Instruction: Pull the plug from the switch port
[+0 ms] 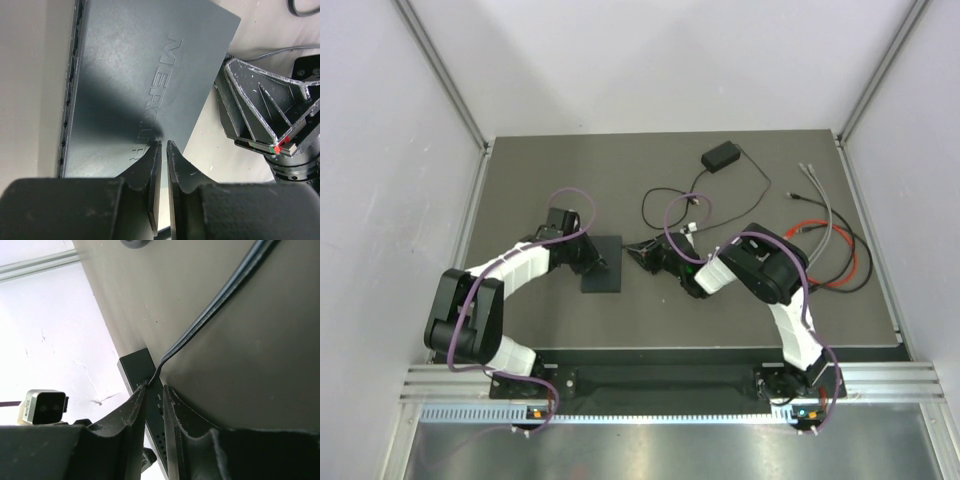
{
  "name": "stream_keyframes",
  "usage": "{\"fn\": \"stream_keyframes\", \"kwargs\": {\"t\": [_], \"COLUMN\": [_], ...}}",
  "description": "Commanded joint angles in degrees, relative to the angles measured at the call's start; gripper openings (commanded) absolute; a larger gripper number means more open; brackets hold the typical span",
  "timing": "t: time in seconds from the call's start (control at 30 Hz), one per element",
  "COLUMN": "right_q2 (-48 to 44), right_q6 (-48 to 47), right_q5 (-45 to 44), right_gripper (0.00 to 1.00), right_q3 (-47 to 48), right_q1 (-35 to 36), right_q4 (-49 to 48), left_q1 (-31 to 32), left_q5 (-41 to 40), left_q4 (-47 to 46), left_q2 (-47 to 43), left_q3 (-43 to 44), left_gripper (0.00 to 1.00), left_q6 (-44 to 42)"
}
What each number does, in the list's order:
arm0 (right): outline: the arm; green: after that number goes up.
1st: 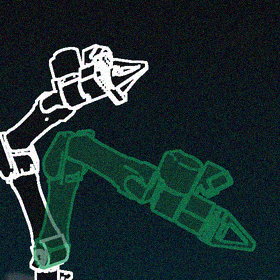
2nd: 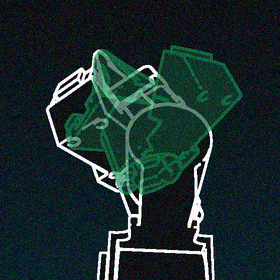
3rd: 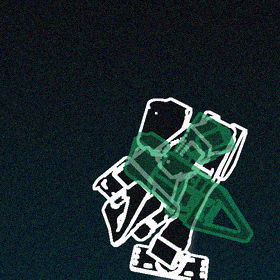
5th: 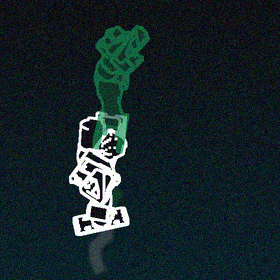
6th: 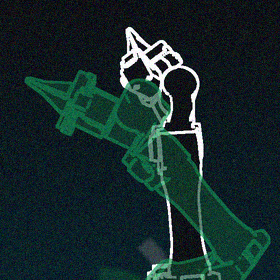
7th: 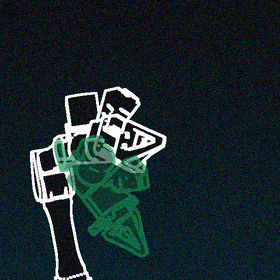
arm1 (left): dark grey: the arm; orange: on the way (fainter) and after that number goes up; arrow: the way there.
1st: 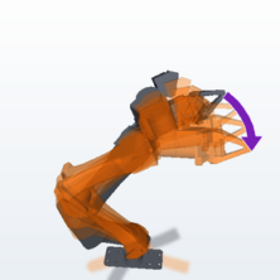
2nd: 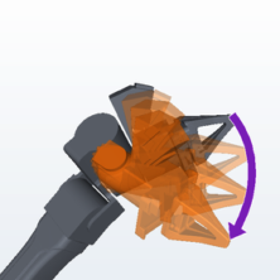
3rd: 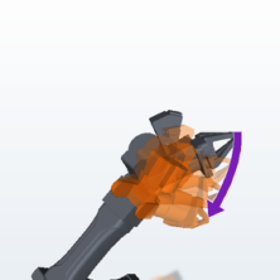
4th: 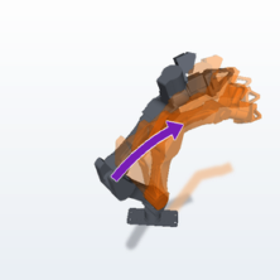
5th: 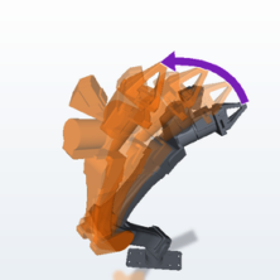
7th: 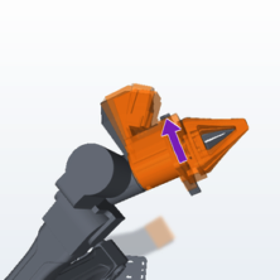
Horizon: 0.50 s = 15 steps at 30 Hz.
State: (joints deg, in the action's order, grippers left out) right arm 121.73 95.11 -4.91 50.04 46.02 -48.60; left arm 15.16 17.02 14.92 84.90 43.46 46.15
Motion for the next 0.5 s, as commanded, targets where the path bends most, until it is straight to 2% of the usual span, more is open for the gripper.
{"fn": "stream_keyframes", "kwargs": {"t": [0.0, 0.47], "right_q2": [1.1, 4.7], "right_q6": [0.7, 2.7], "right_q5": [-2.0, -1.2], "right_gripper": [0.21, 0.21], "right_q3": [1.8, 4.6], "right_q1": [0.7, 0.8], "right_q4": [-2.3, -4.6], "left_q1": [-0.6, -1.3], "left_q5": [2.0, 2.9], "left_q4": [-2.8, -2.9], "left_q2": [-0.1, 0.4], "left_q3": [-0.7, -1.1], "left_gripper": [0.14, 0.14], "left_q6": [0.3, -0.5]}}
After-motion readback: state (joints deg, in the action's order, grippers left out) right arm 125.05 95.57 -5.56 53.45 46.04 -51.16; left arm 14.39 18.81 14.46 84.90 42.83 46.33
